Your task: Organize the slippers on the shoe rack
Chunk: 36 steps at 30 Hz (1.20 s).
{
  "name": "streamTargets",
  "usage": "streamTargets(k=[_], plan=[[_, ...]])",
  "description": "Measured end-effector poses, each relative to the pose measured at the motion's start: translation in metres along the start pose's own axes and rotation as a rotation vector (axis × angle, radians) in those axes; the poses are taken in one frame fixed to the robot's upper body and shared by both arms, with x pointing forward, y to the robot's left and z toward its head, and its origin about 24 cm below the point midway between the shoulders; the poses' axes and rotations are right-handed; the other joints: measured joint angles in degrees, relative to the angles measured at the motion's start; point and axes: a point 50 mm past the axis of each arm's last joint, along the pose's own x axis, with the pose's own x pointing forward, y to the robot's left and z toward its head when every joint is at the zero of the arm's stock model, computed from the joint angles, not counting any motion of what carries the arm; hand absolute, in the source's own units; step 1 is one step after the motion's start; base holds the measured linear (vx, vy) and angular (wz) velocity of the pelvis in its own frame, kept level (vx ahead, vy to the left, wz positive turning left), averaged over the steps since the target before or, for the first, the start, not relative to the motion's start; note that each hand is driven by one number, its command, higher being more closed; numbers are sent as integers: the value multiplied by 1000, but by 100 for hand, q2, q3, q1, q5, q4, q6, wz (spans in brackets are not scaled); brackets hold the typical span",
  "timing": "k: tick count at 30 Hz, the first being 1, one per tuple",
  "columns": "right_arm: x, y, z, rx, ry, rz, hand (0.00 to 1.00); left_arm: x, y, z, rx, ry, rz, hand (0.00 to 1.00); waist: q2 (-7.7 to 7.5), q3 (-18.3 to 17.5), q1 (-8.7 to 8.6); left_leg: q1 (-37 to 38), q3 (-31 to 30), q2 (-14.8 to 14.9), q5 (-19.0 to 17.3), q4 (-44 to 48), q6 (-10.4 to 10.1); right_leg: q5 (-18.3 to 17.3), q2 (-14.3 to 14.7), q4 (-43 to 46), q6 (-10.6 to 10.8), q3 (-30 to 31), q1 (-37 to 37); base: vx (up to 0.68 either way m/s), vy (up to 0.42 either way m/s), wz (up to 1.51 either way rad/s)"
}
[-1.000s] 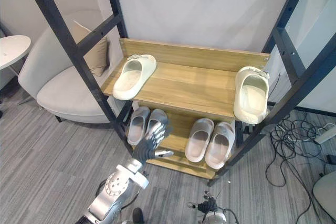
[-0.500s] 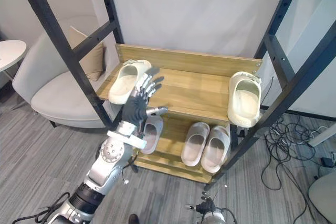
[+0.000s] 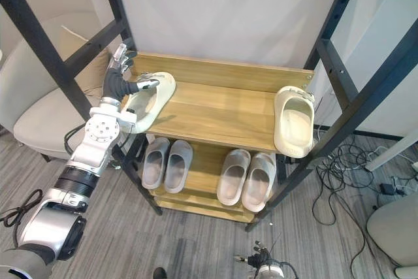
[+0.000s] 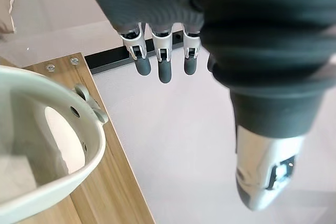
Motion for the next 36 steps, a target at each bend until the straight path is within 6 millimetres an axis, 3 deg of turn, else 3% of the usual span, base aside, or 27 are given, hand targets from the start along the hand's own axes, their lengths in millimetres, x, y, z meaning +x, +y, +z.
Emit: streamTargets(k=[5,9,17,28,36], plan=[[0,-1,-1,-1,2,-3,0,11,2,10,11,-29,7,0,19,12,-5,5,3,-1,0,-5,0,-9,-1,5,-14,9,-1,0,0,0],[0,-4,-1,0,1,5,0,18,24,0,169,17,-6,0,91,57,-89,11,46,3,0,-31,0,-8,-5,15,-15,70,-30,-38,20,-5],[-2,-11,-10,24,25,-4,0,15,42,-19,375,113,-73,0,115,82,-103,8,119,19,-2,-2,-2,-7,-7,46,-13,159,-100,-10,8,-5],[-5,-12,-17,25,44,-1,0,18,68,-22,568,152,-67,0,148,102,-105,11,114,19,-1,1,-1,-7,-7,65,-14,159,-104,0,0,0],[-5,-16,-18,37,45,5,0,16,74,-26,690,167,-92,0,211,160,-106,-10,123,46,-1,-5,-1,-8,-6,147,-14,213,-199,-15,6,-3]])
